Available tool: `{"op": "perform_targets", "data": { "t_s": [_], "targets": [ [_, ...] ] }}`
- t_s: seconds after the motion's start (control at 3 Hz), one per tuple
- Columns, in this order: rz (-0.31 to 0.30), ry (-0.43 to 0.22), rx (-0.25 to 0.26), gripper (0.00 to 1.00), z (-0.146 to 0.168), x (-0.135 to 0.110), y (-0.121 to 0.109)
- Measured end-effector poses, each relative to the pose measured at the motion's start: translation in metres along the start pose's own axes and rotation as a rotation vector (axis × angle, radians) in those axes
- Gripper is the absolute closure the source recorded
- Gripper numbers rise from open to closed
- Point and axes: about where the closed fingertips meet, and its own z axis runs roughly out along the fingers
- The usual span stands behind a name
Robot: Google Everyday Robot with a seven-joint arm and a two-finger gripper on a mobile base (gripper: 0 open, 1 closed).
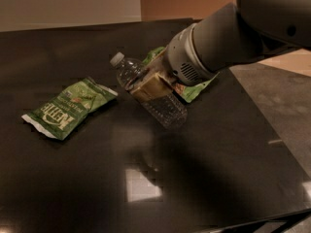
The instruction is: Place water bottle upright
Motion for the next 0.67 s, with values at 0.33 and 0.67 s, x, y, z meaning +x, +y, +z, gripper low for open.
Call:
{"op": "perform_targets", "data": {
  "t_s": [0.33, 0.67],
  "targets": [
    [0.005, -0.139, 0.008, 1.00, -0.0032, 0.0016, -0.0068],
    [0.018, -0.274, 0.009, 1.00, -0.0048, 0.0071, -0.0116]
  ]
}}
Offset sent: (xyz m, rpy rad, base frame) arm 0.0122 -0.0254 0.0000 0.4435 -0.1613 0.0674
